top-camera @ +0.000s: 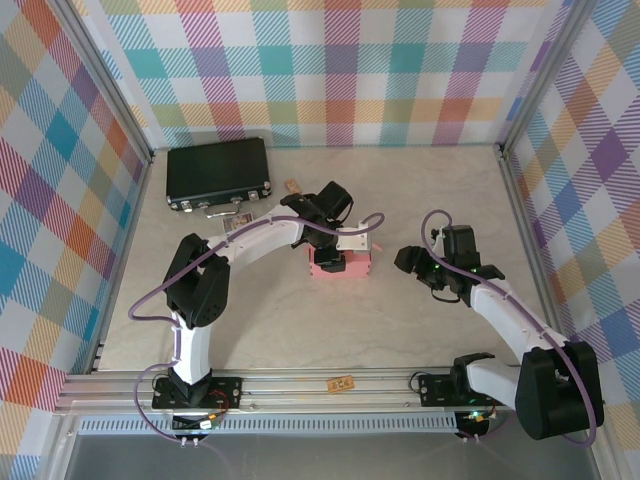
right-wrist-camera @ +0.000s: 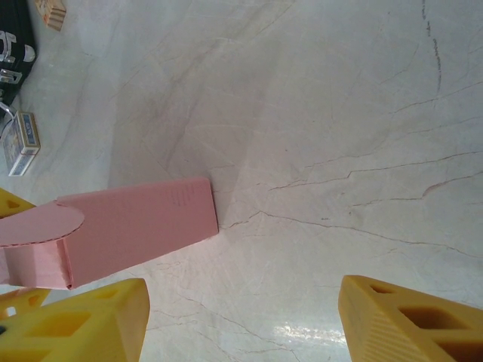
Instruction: Fold the paper box
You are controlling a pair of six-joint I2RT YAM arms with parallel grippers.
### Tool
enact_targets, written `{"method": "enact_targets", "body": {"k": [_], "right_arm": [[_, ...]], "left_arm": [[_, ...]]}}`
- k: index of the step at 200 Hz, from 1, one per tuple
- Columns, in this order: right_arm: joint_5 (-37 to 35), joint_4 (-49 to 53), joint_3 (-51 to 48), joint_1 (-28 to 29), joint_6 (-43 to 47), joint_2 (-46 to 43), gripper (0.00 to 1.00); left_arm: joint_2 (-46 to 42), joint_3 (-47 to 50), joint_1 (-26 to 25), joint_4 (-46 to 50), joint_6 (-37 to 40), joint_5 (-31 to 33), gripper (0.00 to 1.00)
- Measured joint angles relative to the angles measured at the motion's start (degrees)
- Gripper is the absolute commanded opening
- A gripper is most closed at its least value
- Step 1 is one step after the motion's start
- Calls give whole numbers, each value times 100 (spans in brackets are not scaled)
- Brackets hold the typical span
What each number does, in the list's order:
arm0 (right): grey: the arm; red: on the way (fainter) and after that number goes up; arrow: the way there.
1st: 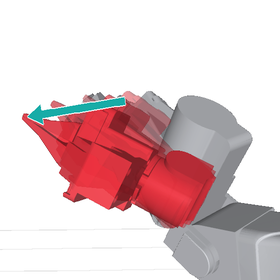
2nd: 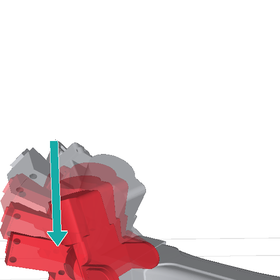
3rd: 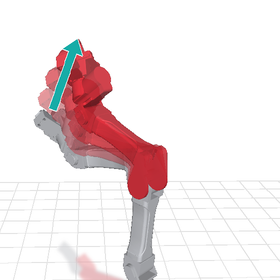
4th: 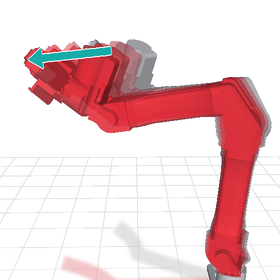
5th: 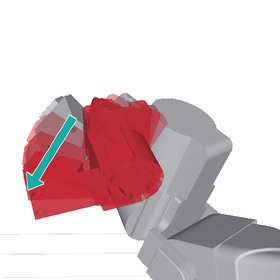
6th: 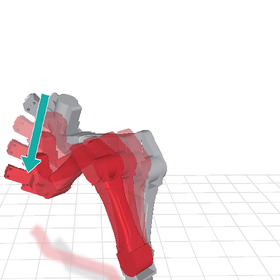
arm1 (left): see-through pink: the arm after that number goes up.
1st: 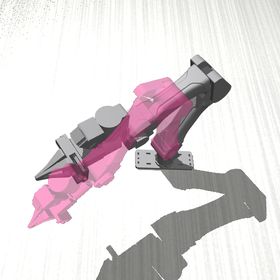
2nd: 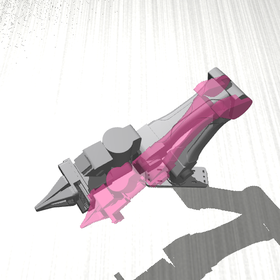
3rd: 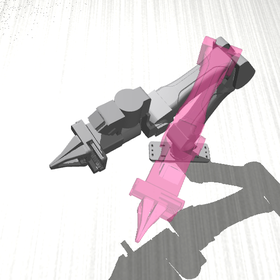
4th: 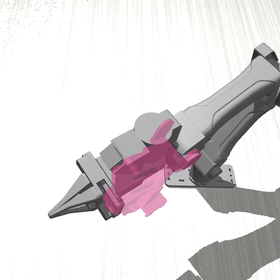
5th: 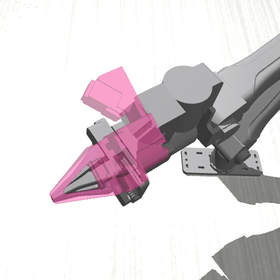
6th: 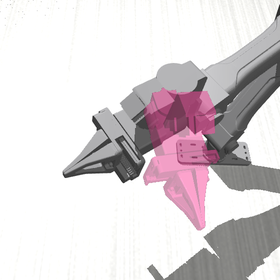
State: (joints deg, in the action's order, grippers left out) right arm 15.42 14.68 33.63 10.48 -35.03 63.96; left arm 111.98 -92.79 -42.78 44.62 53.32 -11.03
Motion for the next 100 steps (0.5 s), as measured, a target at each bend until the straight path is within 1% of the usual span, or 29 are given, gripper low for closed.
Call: {"method": "enact_targets", "body": {"k": [55, 100], "right_arm": [[2, 2, 0, 2, 90, 0, 68], [2, 216, 131, 0, 339, -2, 69]], "left_arm": [[-138, 9, -22, -96, -133, 120, 73], [-332, 9, -22, -131, -361, 170, 75]]}}
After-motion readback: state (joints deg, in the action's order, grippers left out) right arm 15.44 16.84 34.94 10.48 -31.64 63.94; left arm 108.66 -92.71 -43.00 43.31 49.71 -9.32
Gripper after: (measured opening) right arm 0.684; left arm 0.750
